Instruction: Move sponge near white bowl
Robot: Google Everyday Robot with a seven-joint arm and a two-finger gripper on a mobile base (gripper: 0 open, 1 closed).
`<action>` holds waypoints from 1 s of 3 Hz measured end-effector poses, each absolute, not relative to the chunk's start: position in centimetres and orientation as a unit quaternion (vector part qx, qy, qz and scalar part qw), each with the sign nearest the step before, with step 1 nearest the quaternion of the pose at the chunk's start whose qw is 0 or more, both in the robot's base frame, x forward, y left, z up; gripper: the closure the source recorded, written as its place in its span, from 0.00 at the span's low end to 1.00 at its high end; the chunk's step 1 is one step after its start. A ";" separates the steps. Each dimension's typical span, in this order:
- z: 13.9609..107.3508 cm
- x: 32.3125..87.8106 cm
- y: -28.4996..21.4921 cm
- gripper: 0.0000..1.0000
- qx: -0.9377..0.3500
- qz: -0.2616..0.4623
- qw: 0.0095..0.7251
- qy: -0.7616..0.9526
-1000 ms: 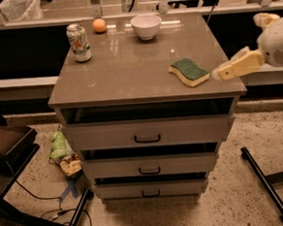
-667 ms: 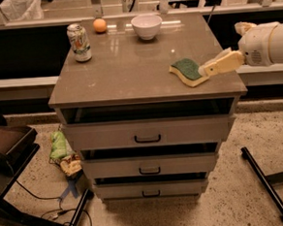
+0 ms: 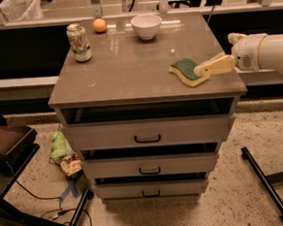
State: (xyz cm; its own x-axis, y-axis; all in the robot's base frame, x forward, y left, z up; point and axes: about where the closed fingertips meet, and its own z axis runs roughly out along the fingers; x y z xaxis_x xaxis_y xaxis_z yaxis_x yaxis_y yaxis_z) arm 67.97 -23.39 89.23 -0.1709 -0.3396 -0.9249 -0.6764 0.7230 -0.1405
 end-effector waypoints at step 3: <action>84.8 68.7 -21.1 0.00 -0.321 0.208 0.544 0.747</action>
Offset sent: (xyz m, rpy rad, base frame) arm 0.0084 0.0201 -0.0471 0.1203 0.0381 0.0370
